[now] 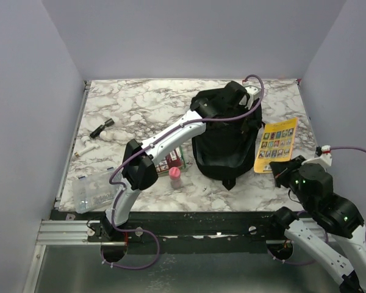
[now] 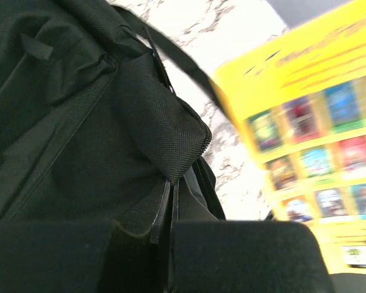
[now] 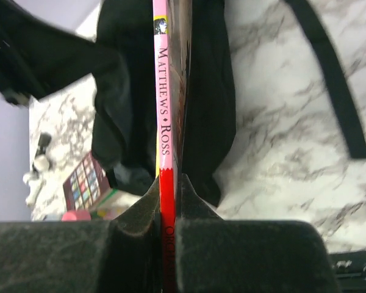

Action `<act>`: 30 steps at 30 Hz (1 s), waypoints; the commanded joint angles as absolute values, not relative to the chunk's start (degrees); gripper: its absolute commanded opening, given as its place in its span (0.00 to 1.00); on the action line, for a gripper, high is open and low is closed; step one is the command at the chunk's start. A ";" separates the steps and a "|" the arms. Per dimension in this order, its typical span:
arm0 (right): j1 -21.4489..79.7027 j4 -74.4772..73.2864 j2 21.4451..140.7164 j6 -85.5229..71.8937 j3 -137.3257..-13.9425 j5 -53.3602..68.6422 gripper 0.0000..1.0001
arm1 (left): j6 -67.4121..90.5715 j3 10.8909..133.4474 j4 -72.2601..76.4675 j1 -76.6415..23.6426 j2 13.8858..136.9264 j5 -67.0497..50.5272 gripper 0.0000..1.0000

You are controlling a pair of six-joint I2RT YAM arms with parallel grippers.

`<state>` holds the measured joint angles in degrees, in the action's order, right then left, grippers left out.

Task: Pack the student bag
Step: Place the book in the student bag.

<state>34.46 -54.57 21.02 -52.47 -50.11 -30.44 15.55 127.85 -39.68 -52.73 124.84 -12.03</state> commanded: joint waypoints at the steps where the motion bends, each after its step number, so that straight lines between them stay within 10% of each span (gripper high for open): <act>1: 34.62 -54.13 19.94 -58.32 -46.33 -18.43 0.01 | 16.53 131.51 -39.02 -52.26 122.68 -22.38 0.00; 30: 34.63 -24.90 28.49 -62.84 -23.88 6.14 0.01 | 24.17 134.56 -39.07 -49.59 125.61 -34.59 0.00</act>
<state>34.41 -32.58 24.84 -62.59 -26.61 5.52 22.52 133.75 -42.94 -49.23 127.59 -29.67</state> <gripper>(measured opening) 0.046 0.009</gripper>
